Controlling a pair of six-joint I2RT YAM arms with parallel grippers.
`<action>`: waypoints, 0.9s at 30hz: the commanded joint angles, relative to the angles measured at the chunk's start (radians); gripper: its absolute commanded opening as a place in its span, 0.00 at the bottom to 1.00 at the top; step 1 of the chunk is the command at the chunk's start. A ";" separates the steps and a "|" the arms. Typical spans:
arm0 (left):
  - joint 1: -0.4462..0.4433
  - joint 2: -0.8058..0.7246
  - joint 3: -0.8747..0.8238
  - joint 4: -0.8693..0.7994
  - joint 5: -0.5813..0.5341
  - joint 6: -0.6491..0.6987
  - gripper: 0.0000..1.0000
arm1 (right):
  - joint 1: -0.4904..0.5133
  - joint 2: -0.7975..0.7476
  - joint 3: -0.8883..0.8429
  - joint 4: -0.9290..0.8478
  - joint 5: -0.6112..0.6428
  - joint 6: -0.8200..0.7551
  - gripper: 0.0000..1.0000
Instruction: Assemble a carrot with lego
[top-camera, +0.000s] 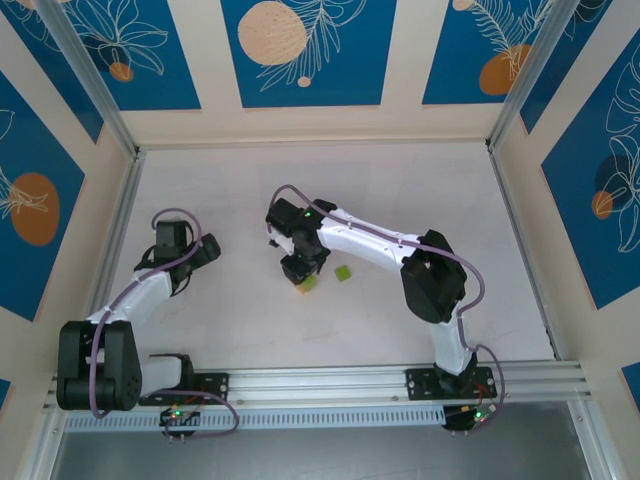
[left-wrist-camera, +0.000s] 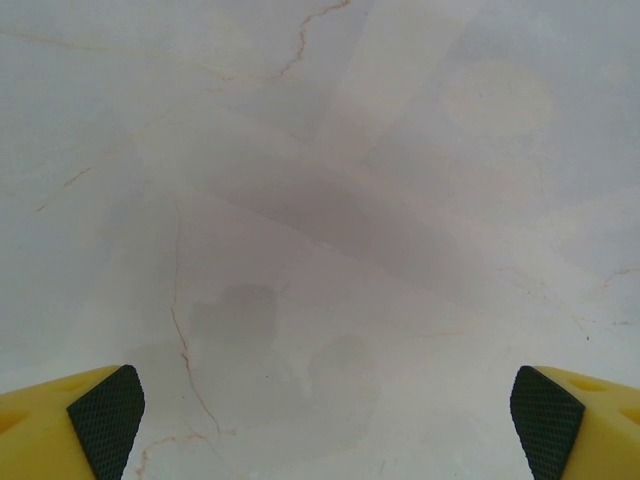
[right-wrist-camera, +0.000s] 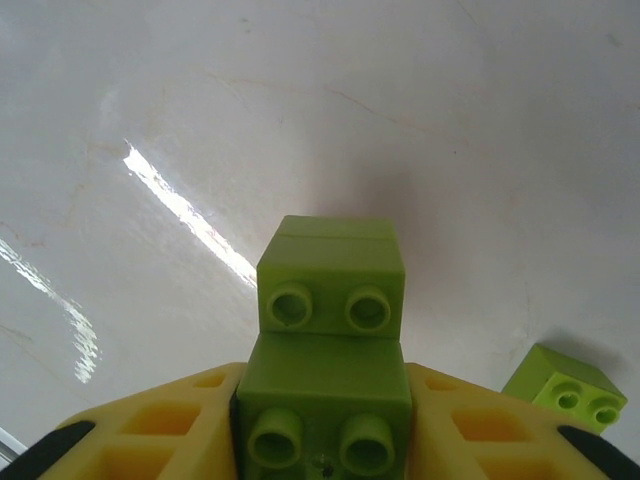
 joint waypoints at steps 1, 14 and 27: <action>0.017 -0.005 -0.002 0.002 0.004 -0.011 0.97 | -0.004 -0.011 -0.034 -0.053 -0.012 -0.005 0.46; 0.017 -0.015 -0.002 -0.002 0.004 -0.011 0.97 | -0.005 -0.086 -0.001 -0.060 -0.055 -0.002 0.69; 0.017 -0.021 -0.005 0.000 0.006 -0.013 0.97 | -0.173 -0.164 0.061 -0.098 -0.015 -0.053 0.73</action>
